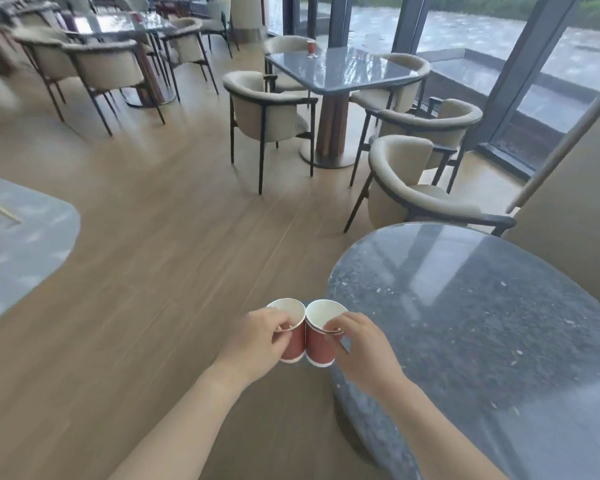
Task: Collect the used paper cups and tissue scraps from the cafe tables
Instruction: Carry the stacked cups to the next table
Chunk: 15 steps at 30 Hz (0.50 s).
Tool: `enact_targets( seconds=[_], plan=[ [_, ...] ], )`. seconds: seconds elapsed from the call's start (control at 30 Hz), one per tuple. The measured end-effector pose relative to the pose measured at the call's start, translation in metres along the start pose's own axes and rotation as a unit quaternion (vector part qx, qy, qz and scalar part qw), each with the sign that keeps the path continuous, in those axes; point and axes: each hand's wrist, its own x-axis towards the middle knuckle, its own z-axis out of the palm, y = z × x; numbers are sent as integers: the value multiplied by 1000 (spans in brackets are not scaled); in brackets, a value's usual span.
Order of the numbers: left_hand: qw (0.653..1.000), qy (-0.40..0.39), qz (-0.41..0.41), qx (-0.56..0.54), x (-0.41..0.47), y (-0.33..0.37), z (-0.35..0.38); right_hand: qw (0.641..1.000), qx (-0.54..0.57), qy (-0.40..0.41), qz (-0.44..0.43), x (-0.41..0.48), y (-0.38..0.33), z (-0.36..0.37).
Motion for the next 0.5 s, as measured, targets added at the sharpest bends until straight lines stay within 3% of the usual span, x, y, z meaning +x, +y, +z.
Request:
enact_targets(
  seconds=[0.27, 0.5],
  plan=[
    [995, 48, -71, -42, -11, -64, -39, 996, -13, -68, -58, 50, -42, 50],
    [993, 38, -101, -40, 49, -110, -57, 993, -9, -98, -67, 130, -40, 83]
  ],
)
